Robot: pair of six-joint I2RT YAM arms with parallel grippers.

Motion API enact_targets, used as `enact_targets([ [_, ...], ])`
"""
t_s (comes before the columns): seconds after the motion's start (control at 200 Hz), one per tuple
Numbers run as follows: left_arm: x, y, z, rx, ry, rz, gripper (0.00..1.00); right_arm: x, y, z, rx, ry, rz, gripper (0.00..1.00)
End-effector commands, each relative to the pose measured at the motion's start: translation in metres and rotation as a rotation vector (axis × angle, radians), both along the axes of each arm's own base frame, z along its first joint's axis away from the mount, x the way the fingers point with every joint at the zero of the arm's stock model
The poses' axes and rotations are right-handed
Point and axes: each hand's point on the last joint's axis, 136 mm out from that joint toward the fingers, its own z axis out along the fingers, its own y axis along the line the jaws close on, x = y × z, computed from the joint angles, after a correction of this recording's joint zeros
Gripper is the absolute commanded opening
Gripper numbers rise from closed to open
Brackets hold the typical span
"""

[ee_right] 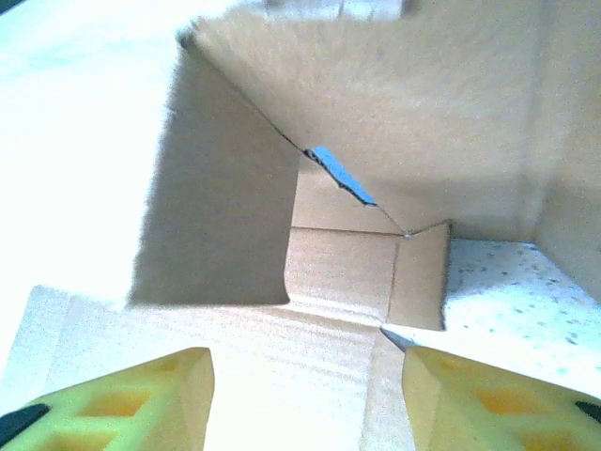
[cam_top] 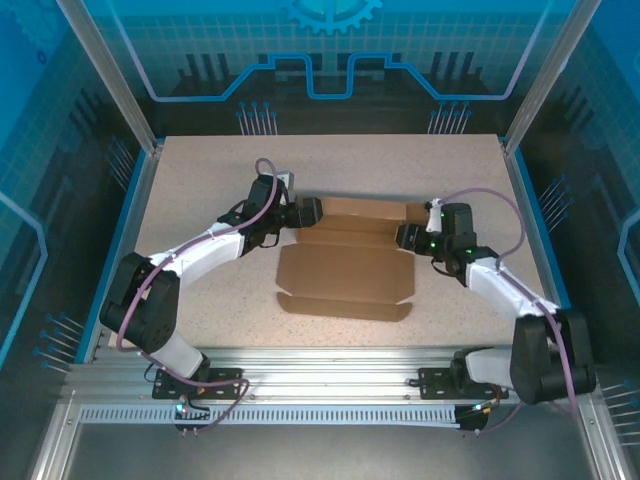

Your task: Fold the paper box

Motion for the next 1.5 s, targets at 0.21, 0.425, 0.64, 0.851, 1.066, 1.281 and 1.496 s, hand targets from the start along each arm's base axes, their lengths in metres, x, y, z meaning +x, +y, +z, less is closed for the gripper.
enact_targets([
  [0.21,-0.003,0.003,0.002,0.009,0.043,0.012,0.99,-0.021,-0.022,0.054,-0.044,-0.010,0.028,0.63],
  [0.425,-0.002,0.003,0.006,0.002,0.040,0.009,0.99,-0.014,-0.053,0.083,-0.176,0.002,-0.025,0.66],
  [0.64,0.005,-0.002,0.010,0.009,0.023,-0.016,0.99,-0.005,-0.063,0.084,-0.141,0.004,-0.036,0.68],
  [0.851,0.002,-0.007,0.003,-0.023,0.067,-0.022,0.99,-0.001,-0.066,0.067,-0.132,0.048,-0.052,0.72],
  [1.066,0.003,-0.007,0.008,-0.017,0.057,-0.021,0.99,0.011,-0.079,0.052,-0.180,0.072,-0.074,0.72],
  [1.281,0.005,-0.009,0.009,-0.022,0.056,-0.029,0.99,0.021,-0.086,0.045,-0.168,0.085,-0.085,0.71],
  [1.496,-0.002,-0.008,0.005,-0.041,0.060,-0.018,0.99,0.035,-0.080,0.038,-0.145,0.091,-0.051,0.68],
])
